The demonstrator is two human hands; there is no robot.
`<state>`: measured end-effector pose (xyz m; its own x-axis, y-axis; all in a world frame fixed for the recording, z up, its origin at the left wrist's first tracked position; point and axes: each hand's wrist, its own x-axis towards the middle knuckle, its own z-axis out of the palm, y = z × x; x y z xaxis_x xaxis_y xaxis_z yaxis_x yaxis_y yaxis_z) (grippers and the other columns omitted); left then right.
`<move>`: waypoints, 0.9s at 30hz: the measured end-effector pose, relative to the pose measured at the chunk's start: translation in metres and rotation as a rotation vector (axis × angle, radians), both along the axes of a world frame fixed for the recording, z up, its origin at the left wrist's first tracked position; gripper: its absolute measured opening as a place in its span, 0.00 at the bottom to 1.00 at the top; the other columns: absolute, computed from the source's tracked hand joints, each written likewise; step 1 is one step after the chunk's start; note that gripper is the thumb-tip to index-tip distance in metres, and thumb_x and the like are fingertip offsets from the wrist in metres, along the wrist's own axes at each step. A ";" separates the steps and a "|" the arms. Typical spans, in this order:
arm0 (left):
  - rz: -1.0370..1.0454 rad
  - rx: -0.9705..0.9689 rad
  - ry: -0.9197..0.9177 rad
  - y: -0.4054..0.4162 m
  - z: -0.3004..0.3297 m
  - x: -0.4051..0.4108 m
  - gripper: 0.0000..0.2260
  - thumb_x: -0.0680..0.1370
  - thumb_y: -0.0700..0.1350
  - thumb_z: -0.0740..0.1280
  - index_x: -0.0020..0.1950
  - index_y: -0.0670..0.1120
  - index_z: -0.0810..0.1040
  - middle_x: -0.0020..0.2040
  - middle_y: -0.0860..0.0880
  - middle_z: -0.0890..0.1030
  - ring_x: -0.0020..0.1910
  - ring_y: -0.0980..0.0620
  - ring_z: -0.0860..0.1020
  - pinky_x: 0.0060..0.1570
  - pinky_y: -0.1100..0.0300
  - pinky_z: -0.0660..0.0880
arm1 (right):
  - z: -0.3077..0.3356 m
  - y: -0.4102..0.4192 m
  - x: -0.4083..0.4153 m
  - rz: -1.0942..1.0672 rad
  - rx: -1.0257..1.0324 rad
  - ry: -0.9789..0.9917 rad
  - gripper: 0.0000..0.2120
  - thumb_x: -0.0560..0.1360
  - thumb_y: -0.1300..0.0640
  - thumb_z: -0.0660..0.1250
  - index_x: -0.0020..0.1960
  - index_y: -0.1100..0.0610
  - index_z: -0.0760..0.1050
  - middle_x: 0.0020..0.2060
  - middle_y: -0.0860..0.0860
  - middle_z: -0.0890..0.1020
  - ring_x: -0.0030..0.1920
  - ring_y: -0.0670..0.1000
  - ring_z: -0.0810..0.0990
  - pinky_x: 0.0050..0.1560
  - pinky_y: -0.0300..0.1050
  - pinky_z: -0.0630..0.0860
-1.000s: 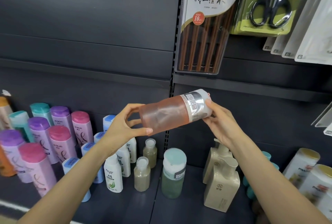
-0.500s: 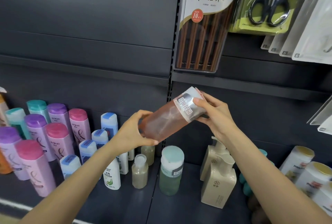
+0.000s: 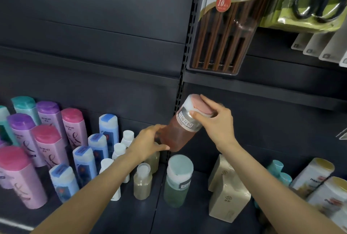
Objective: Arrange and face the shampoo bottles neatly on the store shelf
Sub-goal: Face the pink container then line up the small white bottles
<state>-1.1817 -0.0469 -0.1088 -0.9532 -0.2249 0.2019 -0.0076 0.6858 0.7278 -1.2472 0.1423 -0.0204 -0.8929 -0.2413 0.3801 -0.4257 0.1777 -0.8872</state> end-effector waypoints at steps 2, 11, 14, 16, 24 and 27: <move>0.019 -0.071 -0.058 -0.009 -0.011 -0.005 0.34 0.70 0.46 0.75 0.72 0.52 0.65 0.65 0.48 0.75 0.63 0.50 0.74 0.61 0.56 0.72 | -0.008 -0.005 -0.002 -0.024 0.056 0.045 0.27 0.65 0.57 0.77 0.63 0.46 0.76 0.57 0.48 0.77 0.58 0.45 0.75 0.63 0.45 0.73; -0.102 -0.397 -0.331 -0.029 -0.053 -0.014 0.27 0.76 0.50 0.68 0.74 0.51 0.63 0.75 0.49 0.60 0.72 0.47 0.61 0.69 0.53 0.63 | -0.050 -0.021 -0.027 0.033 0.393 0.071 0.32 0.64 0.58 0.77 0.67 0.51 0.73 0.60 0.49 0.74 0.60 0.47 0.73 0.62 0.39 0.69; -0.113 -0.457 -0.378 -0.033 -0.057 -0.016 0.28 0.77 0.50 0.67 0.75 0.51 0.61 0.77 0.50 0.58 0.74 0.48 0.58 0.70 0.53 0.61 | -0.063 -0.028 -0.036 0.076 0.566 0.027 0.35 0.64 0.56 0.76 0.69 0.53 0.69 0.62 0.51 0.73 0.63 0.51 0.72 0.62 0.40 0.67; -0.122 -0.477 -0.407 -0.035 -0.059 -0.017 0.29 0.77 0.50 0.66 0.76 0.51 0.59 0.77 0.51 0.57 0.74 0.48 0.58 0.71 0.54 0.60 | -0.070 -0.032 -0.041 0.104 0.664 -0.010 0.35 0.65 0.55 0.76 0.70 0.54 0.68 0.63 0.52 0.73 0.64 0.52 0.71 0.63 0.42 0.67; -0.137 -0.431 -0.419 -0.038 -0.064 -0.023 0.27 0.78 0.50 0.65 0.75 0.49 0.60 0.76 0.50 0.59 0.73 0.48 0.61 0.70 0.55 0.61 | -0.084 -0.032 -0.053 0.168 0.814 -0.088 0.36 0.64 0.55 0.76 0.69 0.55 0.69 0.60 0.52 0.73 0.61 0.52 0.72 0.57 0.40 0.68; -0.140 -0.415 -0.413 -0.038 -0.064 -0.024 0.28 0.78 0.50 0.65 0.75 0.48 0.60 0.76 0.50 0.59 0.73 0.48 0.61 0.70 0.56 0.61 | -0.092 -0.032 -0.054 0.182 0.836 -0.153 0.36 0.64 0.57 0.76 0.70 0.56 0.68 0.62 0.53 0.73 0.63 0.53 0.71 0.57 0.41 0.69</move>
<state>-1.2053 -0.0849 -0.1729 -0.9864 -0.0733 -0.1473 -0.1219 0.9267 0.3554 -1.3012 0.1104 -0.1120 -0.8402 -0.5317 -0.1061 -0.3977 0.7374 -0.5460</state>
